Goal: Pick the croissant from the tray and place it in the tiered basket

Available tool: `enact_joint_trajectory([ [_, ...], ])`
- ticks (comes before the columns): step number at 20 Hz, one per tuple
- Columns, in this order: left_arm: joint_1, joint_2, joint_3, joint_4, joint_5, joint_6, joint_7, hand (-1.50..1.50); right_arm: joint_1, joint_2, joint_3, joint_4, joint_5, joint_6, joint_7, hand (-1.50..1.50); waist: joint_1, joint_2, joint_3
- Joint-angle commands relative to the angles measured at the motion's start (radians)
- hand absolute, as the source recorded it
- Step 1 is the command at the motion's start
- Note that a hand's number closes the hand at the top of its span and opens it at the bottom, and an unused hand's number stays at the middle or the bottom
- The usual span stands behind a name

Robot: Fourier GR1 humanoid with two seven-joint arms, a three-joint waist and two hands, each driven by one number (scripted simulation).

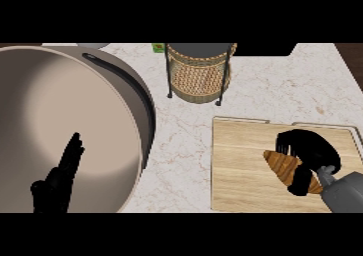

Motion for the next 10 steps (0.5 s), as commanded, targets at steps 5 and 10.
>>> enact_joint_trajectory([
  [5,-0.067,-0.089,-0.024,0.151,-0.021,0.024,-0.007,0.0,-0.188,0.121,-0.034,0.217,0.112,-0.125,-0.11,1.5,-0.006,0.027,-0.019],
  [10,-0.014,-0.072,-0.003,0.111,-0.012,0.007,-0.012,0.0,-0.183,0.188,-0.137,0.065,0.027,-0.175,-0.017,1.5,-0.033,0.017,-0.02],
])
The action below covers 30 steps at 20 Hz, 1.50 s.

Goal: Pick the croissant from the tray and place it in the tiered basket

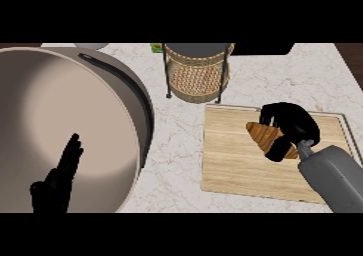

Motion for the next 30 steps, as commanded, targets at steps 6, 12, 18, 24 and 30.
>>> enact_joint_trajectory([
  [6,-0.014,-0.059,0.004,0.104,-0.01,0.031,0.015,0.0,-0.063,0.015,-0.267,-0.286,-0.191,-0.067,0.091,1.5,-0.06,0.009,-0.03],
  [12,-0.028,-0.062,0.014,0.102,-0.005,0.01,0.01,0.0,-0.144,-0.092,-0.345,-0.5,-0.196,0.005,0.16,1.5,-0.042,0.012,-0.029],
  [18,-0.02,-0.089,-0.014,0.101,-0.036,0.01,0.018,0.0,-0.255,-0.112,-0.383,-0.506,-0.207,0.083,0.272,1.5,-0.015,0.017,-0.029],
  [24,-0.057,-0.093,0.0,0.169,-0.043,-0.01,-0.022,0.0,-0.414,-0.047,-0.358,-0.414,-0.164,0.08,0.37,1.5,-0.004,0.022,-0.03],
  [30,-0.1,-0.091,0.018,0.158,-0.038,-0.027,0.011,0.0,-0.554,0.029,-0.321,-0.234,-0.111,0.058,0.379,1.5,0.008,0.027,-0.03],
])
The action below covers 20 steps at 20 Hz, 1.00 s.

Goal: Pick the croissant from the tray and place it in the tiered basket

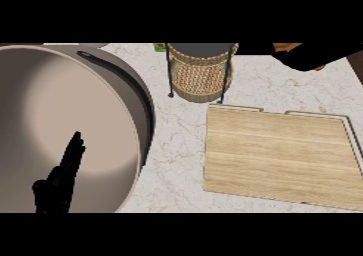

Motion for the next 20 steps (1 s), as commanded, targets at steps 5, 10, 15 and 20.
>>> enact_joint_trajectory([
  [5,-0.072,-0.035,-0.004,0.113,-0.001,-0.012,0.033,0.0,-0.17,0.087,0.015,0.323,0.064,-0.054,-0.11,1.5,0.008,0.024,-0.028],
  [10,-0.108,-0.041,0.009,0.124,0.005,-0.018,0.048,0.0,-0.181,0.121,0.038,0.475,0.098,-0.081,-0.245,1.5,0.002,0.025,-0.027],
  [15,-0.1,-0.051,0.005,0.143,-0.012,-0.022,0.025,0.0,-0.26,0.18,0.054,0.616,0.132,-0.094,-0.26,1.5,0.005,0.027,-0.028],
  [20,-0.072,-0.086,-0.019,0.137,-0.034,-0.011,-0.002,0.0,-0.25,0.249,0.06,0.768,0.204,-0.237,-0.306,1.5,0.012,0.031,-0.028],
])
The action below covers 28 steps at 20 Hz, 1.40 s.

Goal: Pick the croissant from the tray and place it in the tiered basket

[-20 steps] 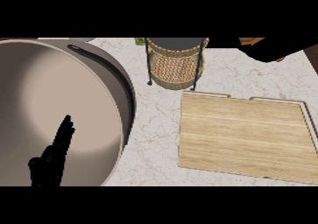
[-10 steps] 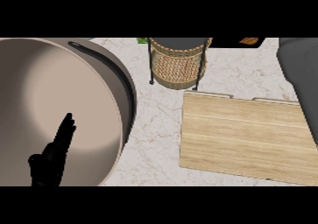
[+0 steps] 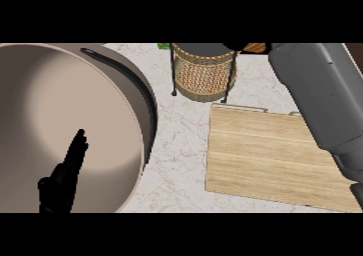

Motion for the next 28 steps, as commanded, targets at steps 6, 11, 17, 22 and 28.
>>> enact_joint_trajectory([
  [6,-0.023,-0.044,-0.011,0.103,0.002,-0.015,-0.015,0.0,-0.013,0.139,-0.088,0.235,-0.029,-0.17,-0.087,1.5,-0.005,0.015,-0.028],
  [11,-0.043,-0.043,-0.004,0.083,0.002,-0.023,0.028,0.0,-0.039,0.173,-0.229,0.32,-0.162,-0.195,-0.17,-1.5,0.001,0.021,-0.027],
  [17,-0.047,-0.045,0.024,0.101,-0.003,-0.02,0.015,0.0,-0.082,0.189,-0.375,0.33,-0.295,-0.255,-0.302,-1.5,-0.005,0.018,-0.027],
  [22,-0.013,-0.075,0.011,0.132,-0.013,-0.015,-0.024,0.0,-0.054,0.126,-0.432,0.301,-0.308,-0.356,-0.417,-1.5,-0.031,0.012,-0.028],
  [28,-0.007,-0.059,0.047,0.132,-0.007,-0.022,-0.029,0.0,-0.068,-0.005,-0.497,0.31,-0.283,-0.49,-0.313,-1.5,-0.051,0.005,-0.029],
])
